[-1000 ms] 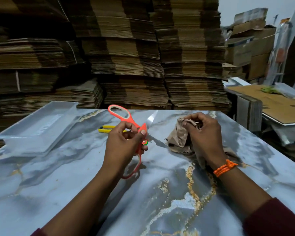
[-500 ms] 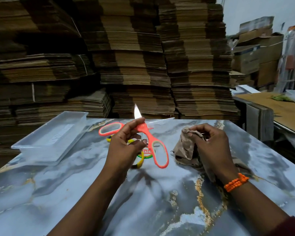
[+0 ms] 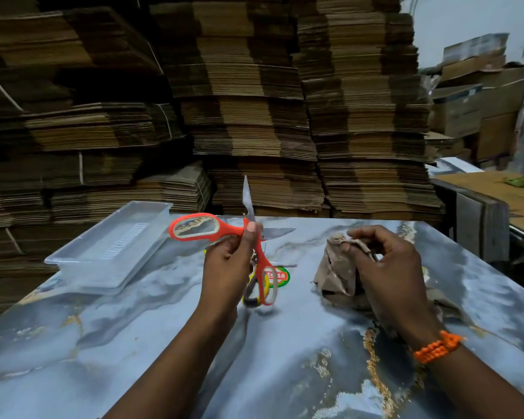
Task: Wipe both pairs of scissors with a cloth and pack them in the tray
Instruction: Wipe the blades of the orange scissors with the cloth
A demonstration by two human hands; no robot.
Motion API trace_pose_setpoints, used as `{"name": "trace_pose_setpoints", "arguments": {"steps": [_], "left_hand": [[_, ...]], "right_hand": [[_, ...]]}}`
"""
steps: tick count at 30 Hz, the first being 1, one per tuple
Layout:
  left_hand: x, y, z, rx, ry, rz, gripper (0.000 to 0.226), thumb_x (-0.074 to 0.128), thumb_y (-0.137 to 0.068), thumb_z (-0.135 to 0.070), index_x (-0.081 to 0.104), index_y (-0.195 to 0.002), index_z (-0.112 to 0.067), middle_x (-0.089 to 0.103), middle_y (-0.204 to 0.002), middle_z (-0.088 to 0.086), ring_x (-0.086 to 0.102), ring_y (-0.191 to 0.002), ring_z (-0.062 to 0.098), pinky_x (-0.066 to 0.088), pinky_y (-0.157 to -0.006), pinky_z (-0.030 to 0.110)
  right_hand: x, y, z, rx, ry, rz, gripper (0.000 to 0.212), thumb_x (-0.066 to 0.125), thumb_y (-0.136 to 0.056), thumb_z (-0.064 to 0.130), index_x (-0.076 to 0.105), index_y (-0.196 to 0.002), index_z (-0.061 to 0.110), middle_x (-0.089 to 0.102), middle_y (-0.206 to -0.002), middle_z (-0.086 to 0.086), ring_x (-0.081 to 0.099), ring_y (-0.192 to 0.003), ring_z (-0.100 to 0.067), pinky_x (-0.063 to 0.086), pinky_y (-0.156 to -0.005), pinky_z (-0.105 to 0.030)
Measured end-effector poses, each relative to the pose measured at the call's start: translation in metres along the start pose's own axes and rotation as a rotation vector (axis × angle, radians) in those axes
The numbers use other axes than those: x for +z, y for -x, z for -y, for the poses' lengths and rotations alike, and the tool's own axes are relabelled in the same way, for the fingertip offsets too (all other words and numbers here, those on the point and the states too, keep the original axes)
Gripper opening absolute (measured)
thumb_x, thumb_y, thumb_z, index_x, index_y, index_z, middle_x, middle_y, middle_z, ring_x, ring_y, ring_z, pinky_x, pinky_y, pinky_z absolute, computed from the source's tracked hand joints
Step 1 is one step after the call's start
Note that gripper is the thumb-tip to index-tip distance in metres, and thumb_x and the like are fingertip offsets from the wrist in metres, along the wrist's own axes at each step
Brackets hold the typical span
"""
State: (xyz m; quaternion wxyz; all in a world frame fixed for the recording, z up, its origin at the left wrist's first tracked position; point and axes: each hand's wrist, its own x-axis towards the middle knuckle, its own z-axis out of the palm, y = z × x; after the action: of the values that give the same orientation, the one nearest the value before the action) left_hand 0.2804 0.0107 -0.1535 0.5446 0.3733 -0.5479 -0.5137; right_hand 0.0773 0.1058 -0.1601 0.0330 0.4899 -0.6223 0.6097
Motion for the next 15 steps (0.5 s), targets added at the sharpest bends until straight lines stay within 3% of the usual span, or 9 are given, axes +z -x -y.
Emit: {"name": "trace_pose_setpoints", "arguments": {"steps": [3,7,10,12,15], "left_hand": [[0.000,-0.001,0.000,-0.111,0.096,-0.013,0.037,0.057,-0.098,-0.049,0.077,-0.102,-0.019,0.076,-0.088,-0.004,0.067,-0.083,0.010,0.051,-0.066,0.025],[0.004,0.003,0.004,-0.230,0.304,0.023,0.037,0.065,-0.095,-0.043,0.074,-0.090,-0.007,0.072,-0.080,0.006,0.070,-0.079,0.019,0.056,-0.072,0.030],[0.013,0.012,0.009,-0.217,0.327,0.065,0.034,0.068,-0.095,-0.034,0.076,-0.095,-0.001,0.081,-0.088,0.010,0.079,-0.084,0.023,0.061,-0.067,0.026],[0.018,0.019,0.010,-0.179,0.322,0.093,0.030,0.068,-0.096,-0.029,0.077,-0.099,0.000,0.081,-0.093,0.015,0.079,-0.088,0.025,0.060,-0.063,0.023],[0.026,0.026,0.014,-0.161,0.350,0.133,0.022,0.067,-0.097,-0.022,0.077,-0.103,-0.004,0.081,-0.100,0.012,0.078,-0.097,0.024,0.063,-0.080,0.030]], "right_hand": [[0.002,0.000,0.007,-0.022,0.002,-0.085,0.018,0.075,-0.092,0.017,0.073,-0.108,0.025,0.071,-0.098,0.016,0.066,-0.096,0.005,0.054,-0.080,-0.011],[0.017,0.011,0.019,-0.098,-0.063,-0.091,0.012,0.071,-0.094,0.012,0.073,-0.099,0.023,0.072,-0.098,0.011,0.067,-0.096,-0.002,0.056,-0.085,-0.021],[0.034,0.024,0.032,-0.248,-0.067,-0.021,0.009,0.068,-0.092,0.026,0.072,-0.101,0.025,0.069,-0.100,0.004,0.066,-0.096,-0.004,0.055,-0.082,-0.021],[0.044,0.028,0.035,-0.311,-0.049,0.025,0.012,0.074,-0.091,0.022,0.075,-0.102,0.022,0.070,-0.098,0.002,0.068,-0.092,-0.005,0.057,-0.079,-0.023],[0.052,0.029,0.029,-0.312,-0.001,0.018,0.018,0.079,-0.085,0.008,0.079,-0.102,0.016,0.074,-0.095,0.002,0.071,-0.087,-0.006,0.058,-0.077,-0.030]]}}
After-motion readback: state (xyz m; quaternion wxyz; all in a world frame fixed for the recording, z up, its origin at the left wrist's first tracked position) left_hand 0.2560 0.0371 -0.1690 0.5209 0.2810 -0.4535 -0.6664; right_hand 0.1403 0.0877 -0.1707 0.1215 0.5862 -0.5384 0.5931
